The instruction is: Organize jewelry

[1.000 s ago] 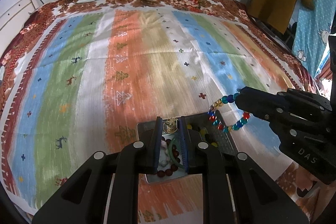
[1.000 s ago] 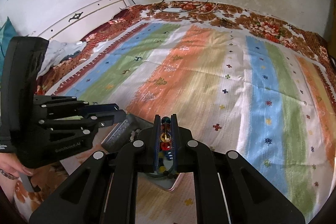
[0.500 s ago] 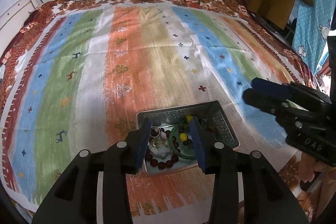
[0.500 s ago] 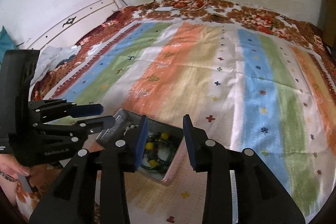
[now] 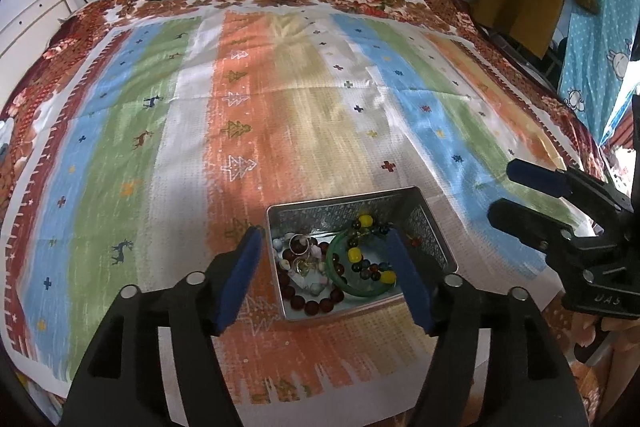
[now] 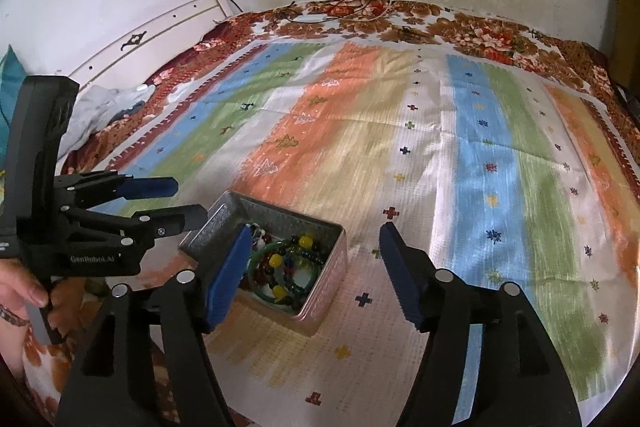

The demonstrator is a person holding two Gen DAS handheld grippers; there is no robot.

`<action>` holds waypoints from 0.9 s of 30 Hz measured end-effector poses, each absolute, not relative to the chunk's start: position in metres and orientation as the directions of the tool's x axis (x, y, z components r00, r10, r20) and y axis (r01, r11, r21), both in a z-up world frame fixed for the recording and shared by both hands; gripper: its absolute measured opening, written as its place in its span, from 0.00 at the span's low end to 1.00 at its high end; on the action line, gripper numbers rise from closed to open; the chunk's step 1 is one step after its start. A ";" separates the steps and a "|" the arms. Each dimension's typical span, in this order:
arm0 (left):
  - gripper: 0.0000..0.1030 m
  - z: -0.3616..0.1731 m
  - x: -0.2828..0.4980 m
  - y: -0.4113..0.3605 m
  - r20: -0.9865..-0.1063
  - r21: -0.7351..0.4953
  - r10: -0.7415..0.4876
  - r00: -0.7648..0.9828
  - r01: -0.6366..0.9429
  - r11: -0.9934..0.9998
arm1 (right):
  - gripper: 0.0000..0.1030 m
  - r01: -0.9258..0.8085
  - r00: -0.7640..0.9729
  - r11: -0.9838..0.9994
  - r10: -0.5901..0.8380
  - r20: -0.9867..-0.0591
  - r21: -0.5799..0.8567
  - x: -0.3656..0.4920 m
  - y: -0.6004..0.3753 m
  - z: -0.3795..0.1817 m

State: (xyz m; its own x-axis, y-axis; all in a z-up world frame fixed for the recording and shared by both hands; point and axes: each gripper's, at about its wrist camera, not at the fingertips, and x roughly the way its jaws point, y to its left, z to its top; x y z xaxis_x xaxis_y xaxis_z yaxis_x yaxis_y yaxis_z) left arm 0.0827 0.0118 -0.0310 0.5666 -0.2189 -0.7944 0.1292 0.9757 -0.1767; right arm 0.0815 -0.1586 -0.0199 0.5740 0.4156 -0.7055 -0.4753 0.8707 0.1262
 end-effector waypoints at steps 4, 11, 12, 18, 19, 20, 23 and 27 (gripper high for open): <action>0.72 -0.032 0.076 0.013 -0.794 -0.172 -0.216 0.568 0.131 0.976 | 0.77 -0.490 0.575 0.862 0.435 -0.693 0.134 0.072 -0.165 -0.021; 0.89 -0.033 0.058 0.012 -0.787 -0.162 -0.217 0.578 0.146 0.976 | 0.93 -0.491 0.602 0.859 0.453 -0.658 0.143 0.057 -0.172 -0.017; 0.90 -0.033 0.056 0.012 -0.784 -0.163 -0.217 0.582 0.144 0.976 | 0.94 -0.490 0.606 0.860 0.453 -0.654 0.141 0.055 -0.173 -0.017; 0.95 -0.029 0.042 0.013 -0.756 -0.175 -0.231 0.613 0.152 0.973 | 0.95 -0.485 0.630 0.865 0.448 -0.634 0.129 0.040 -0.178 -0.018; 0.95 -0.029 0.041 0.012 -0.753 -0.170 -0.227 0.617 0.152 0.974 | 0.95 -0.482 0.634 0.867 0.447 -0.631 0.130 0.038 -0.180 -0.017; 0.94 -0.028 0.039 0.010 -0.750 -0.161 -0.220 0.623 0.151 0.975 | 0.95 -0.477 0.638 0.869 0.447 -0.627 0.135 0.035 -0.181 -0.017; 0.95 -0.027 0.033 0.008 -0.746 -0.147 -0.208 0.633 0.148 0.978 | 0.95 -0.464 0.657 0.874 0.448 -0.607 0.144 0.028 -0.186 -0.014; 0.95 -0.023 0.023 0.007 -0.724 -0.107 -0.165 0.670 0.127 0.986 | 0.95 -0.460 0.672 0.877 0.448 -0.590 0.141 0.017 -0.189 -0.014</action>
